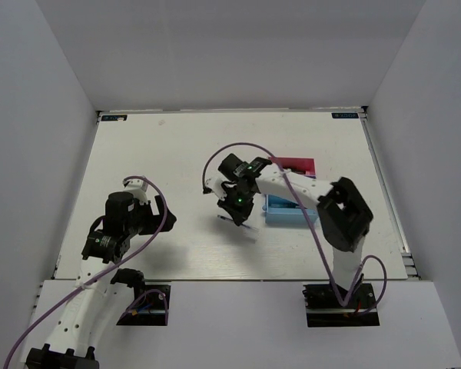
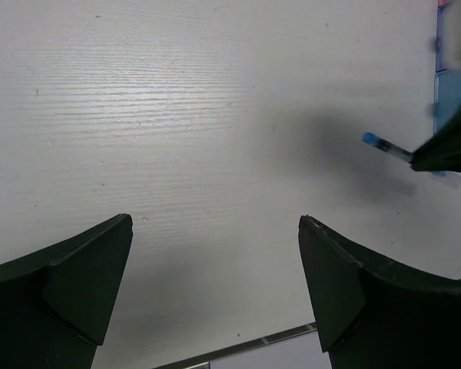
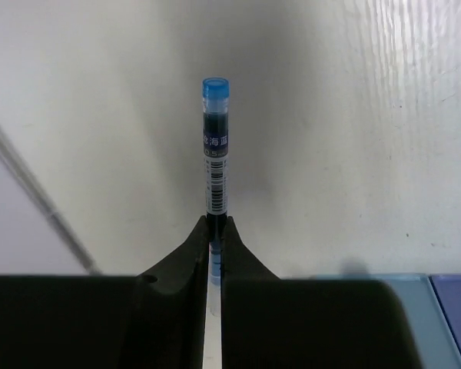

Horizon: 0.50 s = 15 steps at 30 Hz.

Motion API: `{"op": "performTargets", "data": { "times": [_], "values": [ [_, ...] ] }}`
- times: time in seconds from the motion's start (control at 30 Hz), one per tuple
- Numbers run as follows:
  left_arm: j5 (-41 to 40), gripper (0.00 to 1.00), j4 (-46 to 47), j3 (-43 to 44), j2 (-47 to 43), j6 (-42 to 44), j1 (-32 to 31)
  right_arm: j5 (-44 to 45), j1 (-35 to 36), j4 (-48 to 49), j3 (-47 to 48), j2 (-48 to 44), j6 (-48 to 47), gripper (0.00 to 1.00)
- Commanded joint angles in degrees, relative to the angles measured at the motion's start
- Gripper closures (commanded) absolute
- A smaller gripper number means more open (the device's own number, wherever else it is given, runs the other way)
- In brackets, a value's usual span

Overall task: Sort the stationery into containers
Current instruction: Pick up the pen from the center of the board, then place the pen in the storage box.

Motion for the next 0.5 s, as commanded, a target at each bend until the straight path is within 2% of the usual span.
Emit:
{"op": "performTargets", "data": {
  "times": [0.0, 0.13, 0.23, 0.3, 0.33, 0.43, 0.47],
  "values": [
    [-0.80, 0.00, 0.83, -0.26, -0.38, 0.60, 0.33, -11.28, -0.05, -3.31, 3.35, -12.78, -3.23, 1.00],
    [-0.62, 0.00, 0.92, -0.26, -0.47, 0.68, 0.42, -9.62, -0.31, -4.54, 3.80, -19.81, -4.54, 1.00],
    [-0.53, 0.00, 0.92, -0.34, -0.55, 0.51, 0.51, 0.45, -0.31, -4.72, 2.22, -23.76, -5.95, 1.00],
    [-0.44, 0.00, 0.83, -0.26, -0.64, 0.60, 0.42, 5.66, -1.89, -5.07, -1.20, -25.01, -9.72, 1.00],
    [-0.53, 0.00, 0.92, -0.43, -0.64, 0.60, 0.42, 5.33, -2.51, -5.59, -3.65, -27.54, -17.39, 1.00],
    [-0.01, 0.00, 0.92, -0.34, -0.64, 0.69, 0.33, 1.29, -8.12, -3.24, -11.56, -35.27, -27.20, 1.00],
    [-0.01, 0.00, 0.92, -0.34, -0.47, 0.86, 0.42, 0.24, -9.18, 0.51, -13.94, -37.13, -29.40, 1.00]
  ]
}}
